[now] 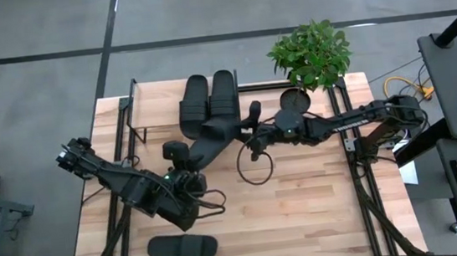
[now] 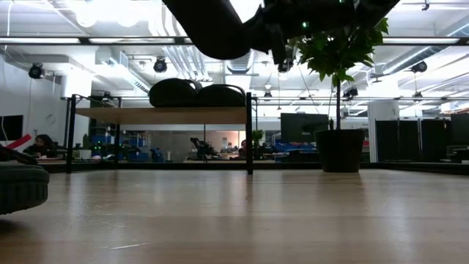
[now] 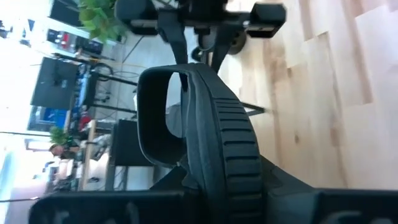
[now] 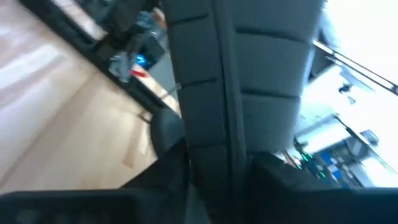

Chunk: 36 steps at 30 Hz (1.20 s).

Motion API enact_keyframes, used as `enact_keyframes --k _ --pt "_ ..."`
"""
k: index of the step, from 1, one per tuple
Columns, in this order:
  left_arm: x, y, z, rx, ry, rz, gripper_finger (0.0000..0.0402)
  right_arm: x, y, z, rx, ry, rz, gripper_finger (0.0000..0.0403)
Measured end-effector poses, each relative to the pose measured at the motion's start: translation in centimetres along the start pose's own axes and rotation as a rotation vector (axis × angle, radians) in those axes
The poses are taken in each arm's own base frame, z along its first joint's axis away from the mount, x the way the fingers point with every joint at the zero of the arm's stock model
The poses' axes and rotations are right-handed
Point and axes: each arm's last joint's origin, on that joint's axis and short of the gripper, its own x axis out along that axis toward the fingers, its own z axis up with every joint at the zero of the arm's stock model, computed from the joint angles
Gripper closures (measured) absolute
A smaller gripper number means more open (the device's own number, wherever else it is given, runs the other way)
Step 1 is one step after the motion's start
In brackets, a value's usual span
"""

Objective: Pick and place slides into the shelf
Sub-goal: Put the top black slipper on the shelf

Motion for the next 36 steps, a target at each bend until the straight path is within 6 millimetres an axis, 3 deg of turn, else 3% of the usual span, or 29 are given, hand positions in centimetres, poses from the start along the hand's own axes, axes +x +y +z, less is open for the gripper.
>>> enact_keyframes --k 7,21,28,36 --pt "-0.5 1.1 -1.2 -0.010 0.027 0.054 0.0368 -0.1 -0.4 -0.1 0.027 0.066 -0.063 0.0227" --pt "-1.1 3.3 -3.6 -0.096 0.038 0.157 0.0369 -2.0 -2.6 1.0 0.173 0.087 -0.181 0.0240" --pt "0.1 5.3 -5.6 -0.138 0.063 0.350 0.0369 -2.8 -3.3 1.4 0.231 0.071 -0.194 0.0240" --pt "4.2 5.4 -7.5 -0.035 0.257 0.402 0.0369 -3.0 -3.4 1.3 0.249 0.084 -0.183 0.0238"
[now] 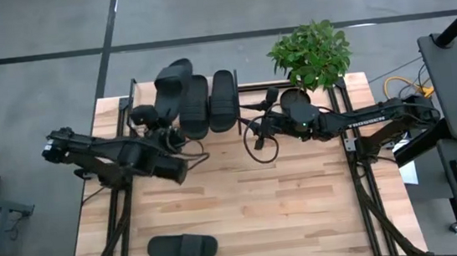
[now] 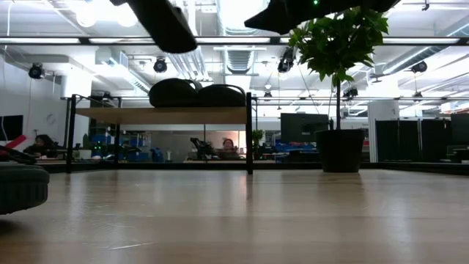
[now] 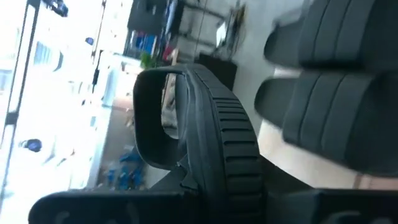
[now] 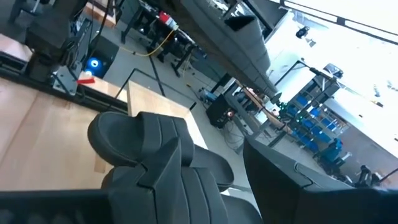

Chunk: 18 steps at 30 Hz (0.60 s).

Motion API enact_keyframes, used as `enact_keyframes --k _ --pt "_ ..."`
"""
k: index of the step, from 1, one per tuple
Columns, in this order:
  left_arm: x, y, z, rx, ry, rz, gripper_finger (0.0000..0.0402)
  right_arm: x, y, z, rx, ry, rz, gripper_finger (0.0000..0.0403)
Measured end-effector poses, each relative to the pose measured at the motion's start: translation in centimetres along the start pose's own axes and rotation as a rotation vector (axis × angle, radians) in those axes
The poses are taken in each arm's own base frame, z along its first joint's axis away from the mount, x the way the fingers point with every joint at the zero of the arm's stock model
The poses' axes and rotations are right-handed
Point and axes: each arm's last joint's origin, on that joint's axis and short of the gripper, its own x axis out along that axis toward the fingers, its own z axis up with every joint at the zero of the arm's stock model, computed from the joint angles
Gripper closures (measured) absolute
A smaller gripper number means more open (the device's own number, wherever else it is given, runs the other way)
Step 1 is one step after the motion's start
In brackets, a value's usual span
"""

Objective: Pick and place slides into the shelf
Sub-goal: Put the top black slipper on the shelf

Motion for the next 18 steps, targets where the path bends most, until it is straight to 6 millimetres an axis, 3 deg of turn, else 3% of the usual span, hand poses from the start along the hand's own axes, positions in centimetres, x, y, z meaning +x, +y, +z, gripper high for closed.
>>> enact_keyframes --k 3,8,13,18 --pt "0.9 -1.0 -0.5 0.052 0.053 -0.035 0.0369 0.0 0.1 -0.2 0.002 0.017 0.012 0.0241" --pt "1.8 -1.9 -3.7 0.058 0.133 -0.136 0.0369 0.0 0.3 -0.5 -0.001 0.045 0.032 0.0247" --pt "2.0 -2.8 -7.0 0.077 0.146 -0.123 0.0369 0.0 0.4 -0.6 -0.006 0.057 0.041 0.0250" --pt "2.4 -3.9 -8.6 0.071 0.161 -0.079 0.0369 0.0 0.4 -0.6 -0.007 0.057 0.041 0.0251"
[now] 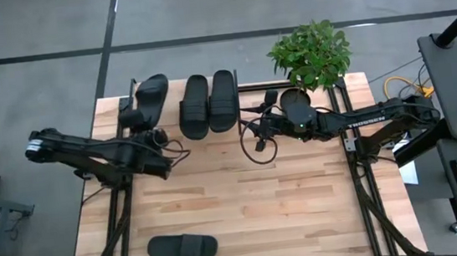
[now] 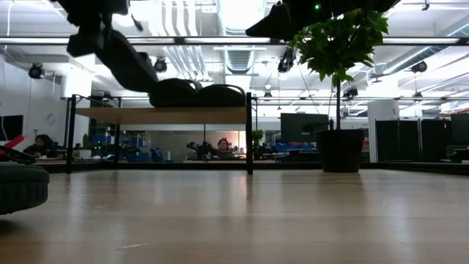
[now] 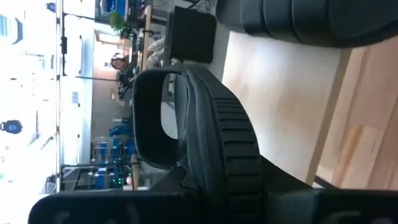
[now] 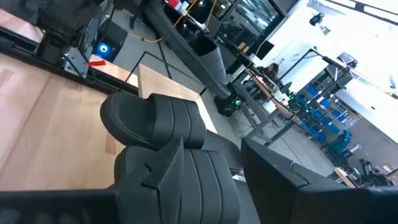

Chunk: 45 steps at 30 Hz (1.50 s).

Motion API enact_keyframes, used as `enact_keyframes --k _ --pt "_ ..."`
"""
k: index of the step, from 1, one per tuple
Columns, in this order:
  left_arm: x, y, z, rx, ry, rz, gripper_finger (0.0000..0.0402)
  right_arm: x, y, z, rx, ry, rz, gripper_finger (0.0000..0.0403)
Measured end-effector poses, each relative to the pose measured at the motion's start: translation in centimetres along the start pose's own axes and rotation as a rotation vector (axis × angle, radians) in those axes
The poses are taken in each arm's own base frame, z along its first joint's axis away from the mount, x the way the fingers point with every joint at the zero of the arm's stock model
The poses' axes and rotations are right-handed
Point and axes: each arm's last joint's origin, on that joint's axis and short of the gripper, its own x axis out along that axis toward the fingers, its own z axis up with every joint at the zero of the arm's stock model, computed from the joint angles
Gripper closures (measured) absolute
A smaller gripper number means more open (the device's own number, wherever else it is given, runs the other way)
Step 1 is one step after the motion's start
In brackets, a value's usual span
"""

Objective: Pick and place slides into the shelf
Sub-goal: Put the top black slipper on the shelf

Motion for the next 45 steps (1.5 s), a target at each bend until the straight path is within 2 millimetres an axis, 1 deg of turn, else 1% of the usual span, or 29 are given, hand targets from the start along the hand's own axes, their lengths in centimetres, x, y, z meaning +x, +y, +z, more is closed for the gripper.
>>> enact_keyframes --k 3,6,14,20,26,32,34,45 --pt "0.5 -0.7 0.0 -0.001 0.024 0.010 0.0369 0.0 0.0 0.0 0.000 -0.001 0.000 0.0254" --pt "1.1 -1.8 -0.3 0.044 0.067 -0.007 0.0369 0.0 0.0 0.0 0.003 0.000 0.000 0.0255" --pt "2.7 -3.4 -1.9 0.122 0.147 0.018 0.0369 0.0 0.1 -0.2 -0.003 0.014 0.011 0.0253" --pt "3.2 -3.7 -2.5 0.147 0.181 0.017 0.0369 0.0 0.1 -0.2 -0.003 0.014 0.010 0.0256" --pt "3.2 -3.5 -2.5 0.144 0.211 -0.047 0.0368 0.0 0.1 -0.2 -0.002 0.014 0.010 0.0259" --pt "3.2 -3.6 -2.5 0.134 0.245 -0.106 0.0318 0.0 0.1 -0.2 -0.002 0.014 0.010 0.0260" --pt "3.2 -3.7 -2.5 0.136 0.253 -0.124 0.0308 0.0 0.1 -0.2 -0.002 0.014 0.010 0.0262" --pt "3.1 -4.1 -2.6 0.160 0.301 -0.248 0.0299 0.0 0.1 -0.2 -0.002 0.014 0.010 0.0264"
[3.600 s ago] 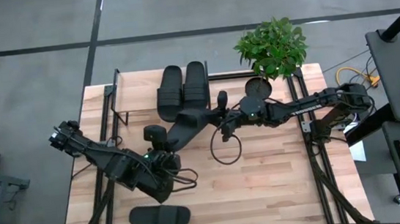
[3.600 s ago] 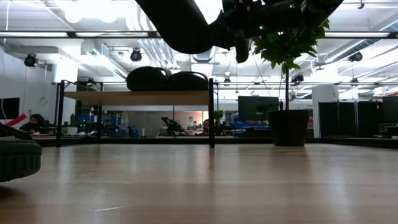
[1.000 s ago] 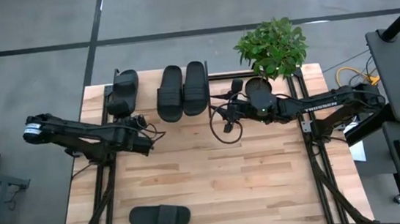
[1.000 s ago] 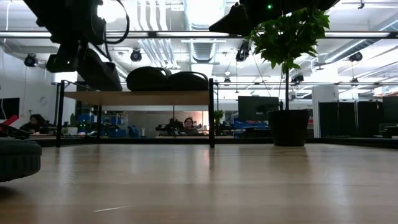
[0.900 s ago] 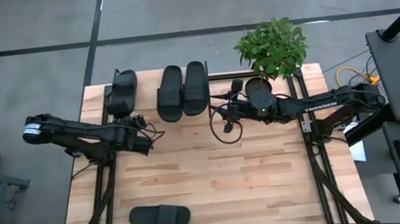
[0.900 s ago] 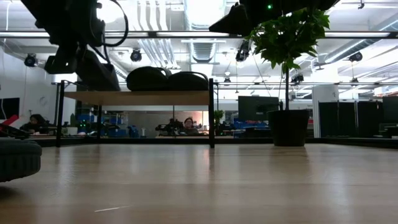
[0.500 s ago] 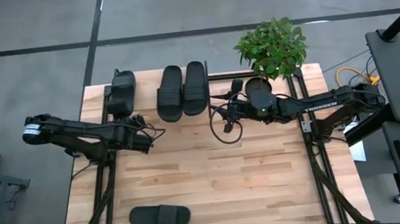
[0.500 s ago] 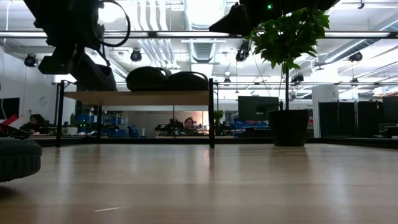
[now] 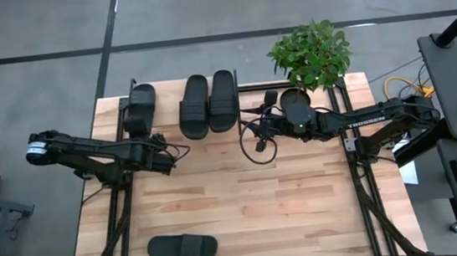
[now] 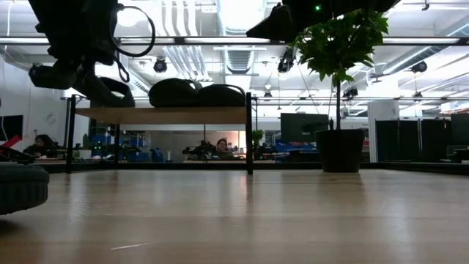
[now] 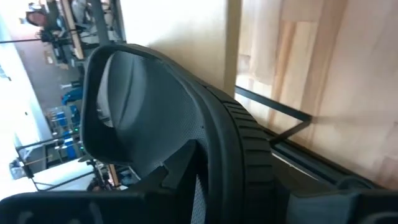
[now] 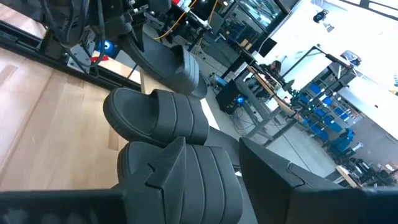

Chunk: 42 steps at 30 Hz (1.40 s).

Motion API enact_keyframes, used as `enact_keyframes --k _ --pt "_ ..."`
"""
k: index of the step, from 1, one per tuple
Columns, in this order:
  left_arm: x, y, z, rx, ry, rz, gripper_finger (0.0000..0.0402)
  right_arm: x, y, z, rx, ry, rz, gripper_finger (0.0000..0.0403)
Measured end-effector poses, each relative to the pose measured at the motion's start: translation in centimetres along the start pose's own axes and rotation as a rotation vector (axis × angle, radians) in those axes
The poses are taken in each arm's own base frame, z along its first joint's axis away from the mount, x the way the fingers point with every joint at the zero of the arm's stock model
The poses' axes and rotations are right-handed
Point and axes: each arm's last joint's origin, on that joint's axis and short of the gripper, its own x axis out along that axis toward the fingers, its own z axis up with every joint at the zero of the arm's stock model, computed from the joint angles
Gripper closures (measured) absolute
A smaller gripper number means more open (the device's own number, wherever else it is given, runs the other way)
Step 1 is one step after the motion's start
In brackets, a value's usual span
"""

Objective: Pick and place slides into the shelf
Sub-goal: Put the top black slipper on the shelf, then put the black slipper on the shelf

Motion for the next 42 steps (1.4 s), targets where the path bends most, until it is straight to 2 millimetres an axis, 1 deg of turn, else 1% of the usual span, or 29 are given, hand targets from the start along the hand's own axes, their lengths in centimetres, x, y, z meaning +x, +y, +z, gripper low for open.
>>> enact_keyframes --k 8,10,13,20,24,30,38,42 --pt "-0.2 0.0 0.1 0.016 0.019 -0.085 0.0298 0.0 0.0 0.0 0.000 -0.001 0.000 0.0268" --pt "-0.5 0.2 0.3 0.011 0.015 -0.119 0.0291 0.0 0.0 0.0 0.000 -0.001 0.000 0.0268" --pt "-1.0 0.7 0.5 -0.006 0.003 -0.163 0.0258 0.0 0.0 0.0 0.001 -0.001 0.000 0.0272" --pt "-1.8 1.6 0.9 -0.027 -0.029 -0.200 0.0154 0.0 0.0 0.0 0.000 -0.001 0.000 0.0271" --pt "-2.2 2.0 1.1 -0.023 -0.038 -0.218 0.0124 0.0 0.0 0.0 0.000 -0.001 0.000 0.0272" --pt "-2.7 2.6 1.3 0.029 -0.068 -0.225 0.0119 0.0 0.0 0.0 0.000 -0.001 0.000 0.0277" --pt "-4.3 4.4 1.5 -0.042 -0.134 -0.280 0.0118 0.0 0.0 0.0 0.000 -0.001 0.000 0.0273" --pt "-4.6 4.9 1.4 -0.042 -0.153 -0.290 0.0118 0.0 0.0 0.0 0.000 -0.001 0.000 0.0276"
